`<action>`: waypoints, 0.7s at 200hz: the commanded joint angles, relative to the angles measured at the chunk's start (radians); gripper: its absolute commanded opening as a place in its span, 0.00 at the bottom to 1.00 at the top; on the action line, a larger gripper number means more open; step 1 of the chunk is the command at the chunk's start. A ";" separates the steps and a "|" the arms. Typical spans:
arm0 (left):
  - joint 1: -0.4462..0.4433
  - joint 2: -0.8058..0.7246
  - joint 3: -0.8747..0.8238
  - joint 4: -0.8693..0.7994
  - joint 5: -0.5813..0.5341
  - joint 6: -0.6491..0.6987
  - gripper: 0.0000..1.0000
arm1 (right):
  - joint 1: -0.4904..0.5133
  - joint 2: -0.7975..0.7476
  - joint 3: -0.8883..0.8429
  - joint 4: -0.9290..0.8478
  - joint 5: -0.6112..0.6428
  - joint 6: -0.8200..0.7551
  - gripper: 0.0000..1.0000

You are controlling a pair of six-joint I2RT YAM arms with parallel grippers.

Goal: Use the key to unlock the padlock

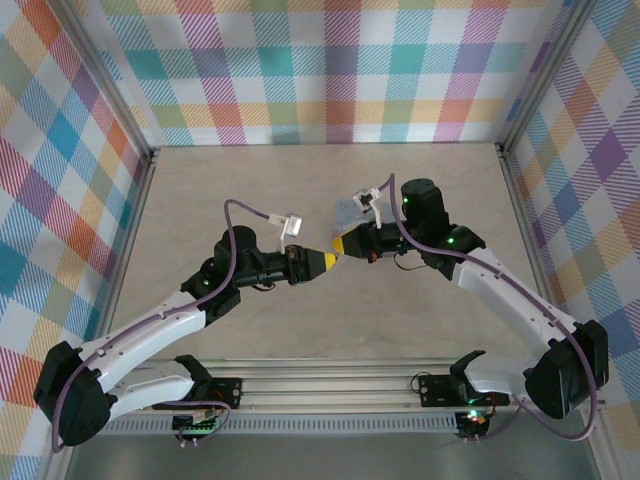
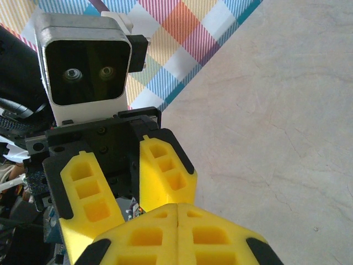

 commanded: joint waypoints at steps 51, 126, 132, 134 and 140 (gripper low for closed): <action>0.009 0.015 -0.019 0.098 0.023 -0.028 0.35 | -0.003 -0.008 -0.006 0.053 -0.039 0.030 0.00; 0.009 0.027 -0.022 0.115 0.039 -0.037 0.24 | -0.003 -0.009 -0.012 0.073 -0.038 0.050 0.00; 0.009 0.027 -0.023 0.116 0.040 -0.038 0.21 | -0.003 -0.009 -0.014 0.076 -0.038 0.052 0.00; 0.009 0.025 -0.024 0.116 0.040 -0.037 0.21 | -0.003 -0.007 -0.014 0.077 -0.038 0.053 0.00; 0.009 0.025 -0.024 0.116 0.040 -0.037 0.19 | -0.003 -0.007 -0.014 0.081 -0.039 0.056 0.00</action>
